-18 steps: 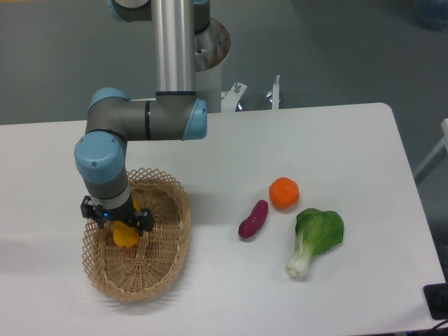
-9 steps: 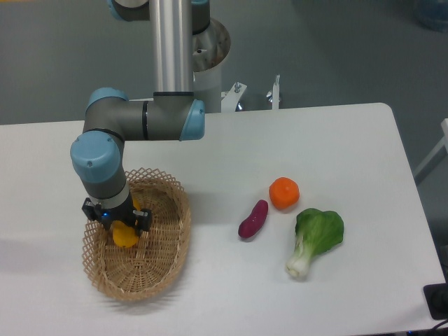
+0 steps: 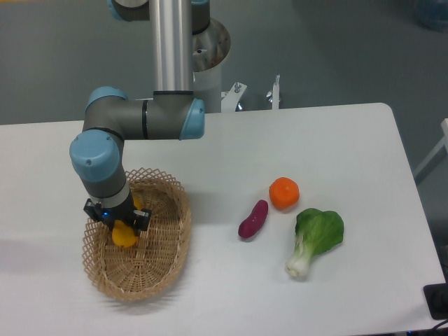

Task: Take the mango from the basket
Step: 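Lower further and close the gripper around the yellow mango, then lift the mango out of the basket and carry it toward the sweet potato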

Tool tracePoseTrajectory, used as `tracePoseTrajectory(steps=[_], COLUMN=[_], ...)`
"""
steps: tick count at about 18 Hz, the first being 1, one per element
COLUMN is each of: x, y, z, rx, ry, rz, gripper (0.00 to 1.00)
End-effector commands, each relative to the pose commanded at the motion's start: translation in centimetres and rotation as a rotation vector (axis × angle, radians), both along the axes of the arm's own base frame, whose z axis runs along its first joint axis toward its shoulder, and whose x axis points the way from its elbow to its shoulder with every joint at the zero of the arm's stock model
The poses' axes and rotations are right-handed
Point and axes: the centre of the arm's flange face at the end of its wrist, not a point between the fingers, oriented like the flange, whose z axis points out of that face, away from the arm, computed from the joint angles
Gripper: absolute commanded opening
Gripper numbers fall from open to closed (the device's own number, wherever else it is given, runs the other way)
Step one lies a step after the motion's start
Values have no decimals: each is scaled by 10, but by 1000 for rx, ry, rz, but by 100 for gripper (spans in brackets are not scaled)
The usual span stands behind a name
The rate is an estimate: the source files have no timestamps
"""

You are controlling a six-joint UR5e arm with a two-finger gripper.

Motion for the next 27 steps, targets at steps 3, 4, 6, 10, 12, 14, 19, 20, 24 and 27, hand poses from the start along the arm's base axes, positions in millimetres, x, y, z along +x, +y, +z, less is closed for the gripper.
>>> tracePoseTrajectory(steps=[3, 4, 6, 10, 12, 14, 19, 20, 24, 27], x=[-5, -6, -14, -55, -80, -103, -154, -173, -217, -239], y=[2, 3, 6, -7, -23, -38, -76, -93, -141, -158], z=[6, 10, 19, 59, 84, 109, 155, 166, 202, 220], rx=[5, 9, 20, 53, 73, 103, 131, 136, 151, 107], ry=[23, 33, 52, 111, 135, 154, 208, 196, 154, 135], rz=[0, 1, 9, -42, -50, -45, -125, -146, -209, -297], gripper=[48, 48, 48, 48, 48, 48, 48, 48, 48, 48])
